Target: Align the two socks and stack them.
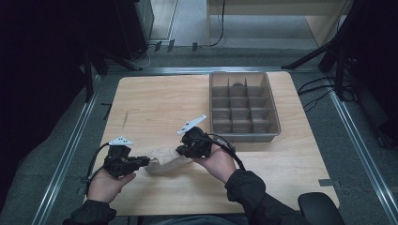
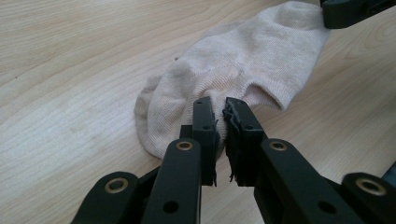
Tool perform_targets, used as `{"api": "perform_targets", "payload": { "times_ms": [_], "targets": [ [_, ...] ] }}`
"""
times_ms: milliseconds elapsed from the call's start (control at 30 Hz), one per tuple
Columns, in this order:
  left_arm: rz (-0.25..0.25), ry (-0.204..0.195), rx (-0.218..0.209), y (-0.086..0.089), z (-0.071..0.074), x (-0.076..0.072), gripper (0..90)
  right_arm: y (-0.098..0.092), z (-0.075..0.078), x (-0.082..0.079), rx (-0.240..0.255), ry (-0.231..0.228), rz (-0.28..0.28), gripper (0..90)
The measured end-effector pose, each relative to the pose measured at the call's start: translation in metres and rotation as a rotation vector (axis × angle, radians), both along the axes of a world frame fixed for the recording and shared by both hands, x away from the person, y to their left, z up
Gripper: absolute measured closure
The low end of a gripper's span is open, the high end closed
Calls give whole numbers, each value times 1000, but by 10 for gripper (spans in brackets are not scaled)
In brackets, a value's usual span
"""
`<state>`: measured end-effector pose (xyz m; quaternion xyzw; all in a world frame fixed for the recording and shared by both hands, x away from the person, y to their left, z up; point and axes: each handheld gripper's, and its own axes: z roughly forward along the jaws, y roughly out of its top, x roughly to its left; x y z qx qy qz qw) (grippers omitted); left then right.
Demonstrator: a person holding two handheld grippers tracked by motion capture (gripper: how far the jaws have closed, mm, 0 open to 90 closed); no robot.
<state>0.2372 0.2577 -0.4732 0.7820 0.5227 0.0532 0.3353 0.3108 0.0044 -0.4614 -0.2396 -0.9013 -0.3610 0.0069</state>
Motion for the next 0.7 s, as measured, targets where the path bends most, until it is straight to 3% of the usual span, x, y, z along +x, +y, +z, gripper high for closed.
{"api": "perform_targets", "payload": {
  "times_ms": [233, 467, 700],
  "targets": [
    [9, 46, -14, 4, -9, 5, 818, 2, -8, 2, -18, 33, 9, 866],
    [12, 67, -9, 4, -14, 12, 817, 5, -17, 10, -47, 78, 5, 858],
    [18, 79, -20, 4, -15, 18, 817, 6, -19, 14, -50, 78, 1, 821]
  ]
}}
